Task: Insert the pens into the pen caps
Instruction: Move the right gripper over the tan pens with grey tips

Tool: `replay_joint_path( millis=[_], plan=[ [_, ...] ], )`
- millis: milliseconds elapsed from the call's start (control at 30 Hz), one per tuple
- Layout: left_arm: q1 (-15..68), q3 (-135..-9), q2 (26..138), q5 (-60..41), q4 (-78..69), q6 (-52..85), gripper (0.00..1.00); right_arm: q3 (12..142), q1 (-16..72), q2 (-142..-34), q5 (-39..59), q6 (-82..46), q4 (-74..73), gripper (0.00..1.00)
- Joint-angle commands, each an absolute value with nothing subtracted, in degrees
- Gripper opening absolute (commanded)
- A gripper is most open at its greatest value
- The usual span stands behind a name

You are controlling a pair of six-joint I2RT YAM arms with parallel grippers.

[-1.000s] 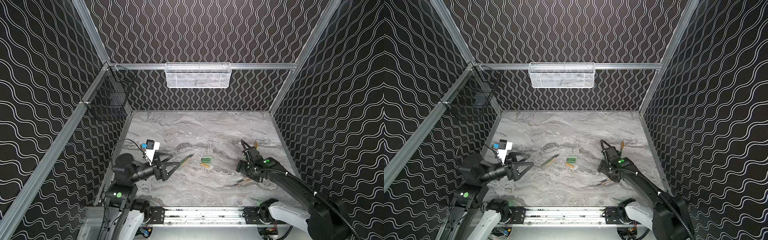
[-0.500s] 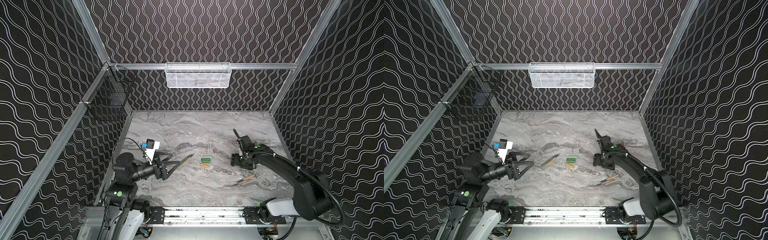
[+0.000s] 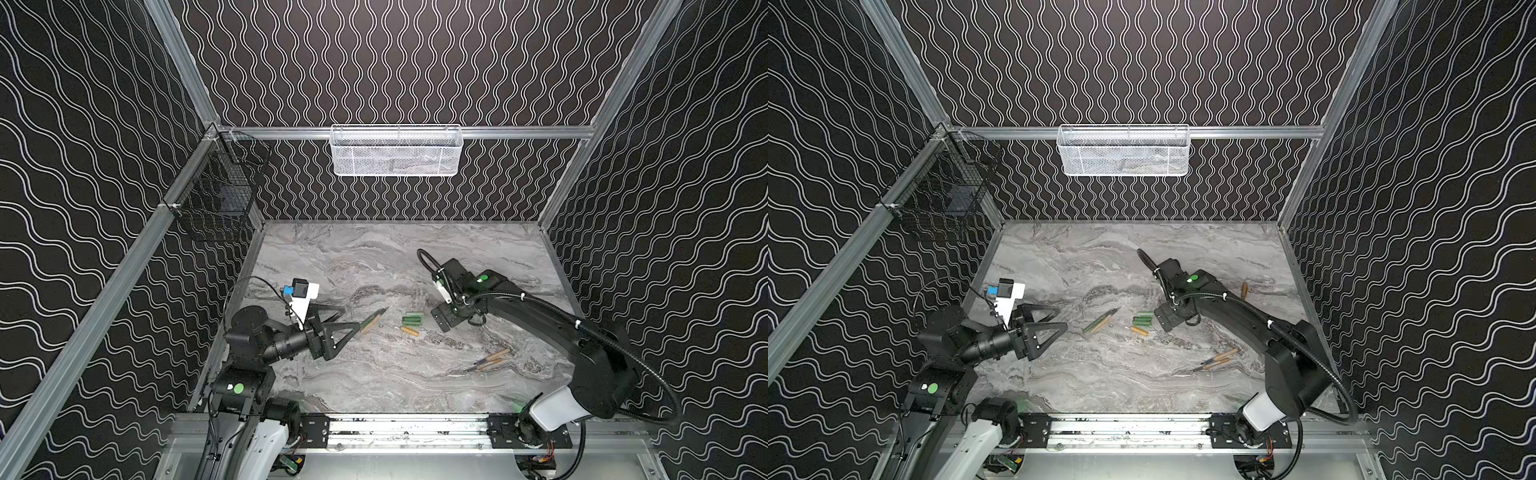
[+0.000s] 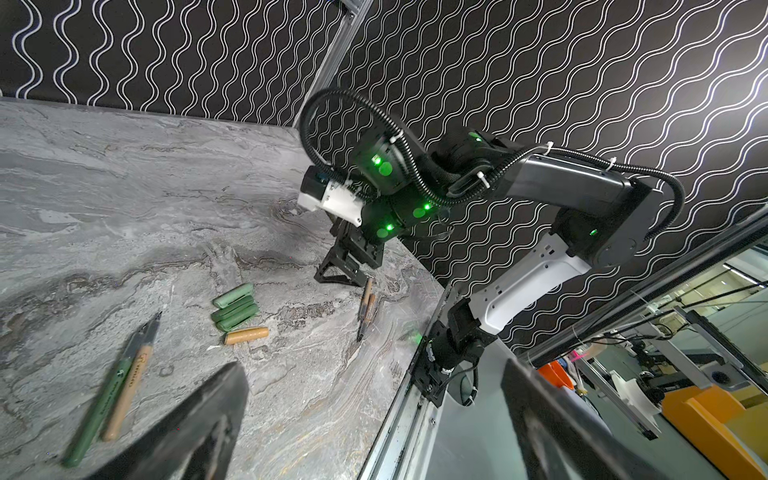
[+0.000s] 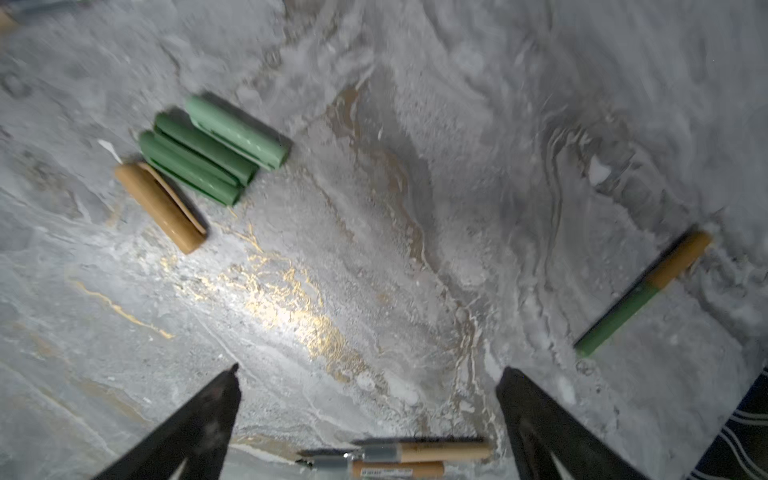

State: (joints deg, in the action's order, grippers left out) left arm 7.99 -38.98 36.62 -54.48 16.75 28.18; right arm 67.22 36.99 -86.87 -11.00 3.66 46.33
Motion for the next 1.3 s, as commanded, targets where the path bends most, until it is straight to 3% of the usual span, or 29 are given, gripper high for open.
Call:
replay_joint_path(
  millis=[0,133,333,833,1267],
  plan=[
    [7.91,-39.31,36.51,-54.87,15.69,27.44,0.99,61.98,37.05,-81.87,-0.88,20.08,38.72,0.99],
    [7.90,-39.34,35.83,-54.68,16.03,27.24,0.99,61.44,34.63,-80.25,0.85,28.71,40.79,0.99],
    [7.90,-39.46,35.07,-54.40,16.26,27.11,0.99,59.01,31.70,-82.04,-8.95,36.34,47.05,0.96],
    [8.09,-39.64,33.63,-54.01,16.54,26.92,0.99,50.60,26.59,-79.46,-13.30,38.66,54.62,0.99],
    [9.07,-40.00,32.85,-53.29,17.37,26.37,0.98,38.17,26.22,-69.56,-12.37,42.75,47.15,0.98]
  ],
)
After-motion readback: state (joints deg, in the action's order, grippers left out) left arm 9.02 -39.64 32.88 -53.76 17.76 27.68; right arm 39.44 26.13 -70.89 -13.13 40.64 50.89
